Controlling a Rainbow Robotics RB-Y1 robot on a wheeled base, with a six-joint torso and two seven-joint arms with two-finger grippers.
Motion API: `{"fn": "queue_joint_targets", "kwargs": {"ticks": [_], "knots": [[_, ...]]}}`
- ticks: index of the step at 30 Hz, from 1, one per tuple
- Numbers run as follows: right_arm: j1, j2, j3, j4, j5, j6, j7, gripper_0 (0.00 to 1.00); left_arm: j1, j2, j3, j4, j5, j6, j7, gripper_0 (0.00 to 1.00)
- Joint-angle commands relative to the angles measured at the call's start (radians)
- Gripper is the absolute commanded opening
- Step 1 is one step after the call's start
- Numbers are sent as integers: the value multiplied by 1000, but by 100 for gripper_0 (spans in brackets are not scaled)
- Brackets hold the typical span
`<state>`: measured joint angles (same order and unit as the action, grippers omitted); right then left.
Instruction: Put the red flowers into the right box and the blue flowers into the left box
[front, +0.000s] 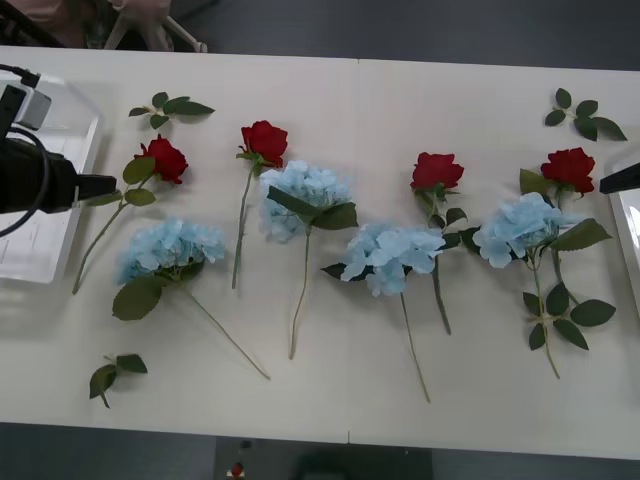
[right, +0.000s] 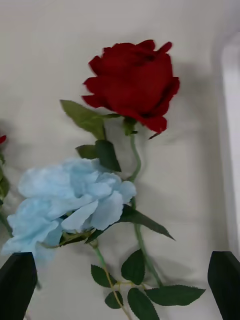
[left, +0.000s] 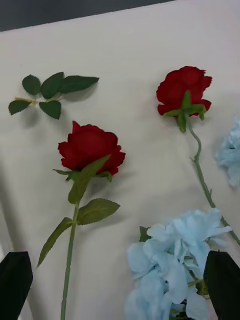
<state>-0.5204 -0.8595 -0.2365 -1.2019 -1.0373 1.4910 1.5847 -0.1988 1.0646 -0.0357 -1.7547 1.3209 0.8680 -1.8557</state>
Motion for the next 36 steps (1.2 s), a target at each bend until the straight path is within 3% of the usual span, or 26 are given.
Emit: {"fn": "queue_joint_targets", "kwargs": {"ticks": [1, 8, 18, 29, 36], "knots": [[-12, 14, -12, -31, 89, -41, -126, 100, -82, -25, 0, 76, 9, 32, -120, 100], [-13, 60, 5, -31, 230, -123, -184, 100, -177, -110, -67, 262, 0, 32, -260, 100], [-20, 94, 120, 11, 290, -287, -187, 100, -324, -181, -210, 506, -57, -26, -399, 100], [-40, 162, 203, 136, 333, -480, -175, 100, -439, -222, -392, 664, -115, -144, -411, 100], [-40, 214, 203, 151, 433, -526, -177, 100, -504, -262, -464, 761, -131, -185, -415, 100]]}}
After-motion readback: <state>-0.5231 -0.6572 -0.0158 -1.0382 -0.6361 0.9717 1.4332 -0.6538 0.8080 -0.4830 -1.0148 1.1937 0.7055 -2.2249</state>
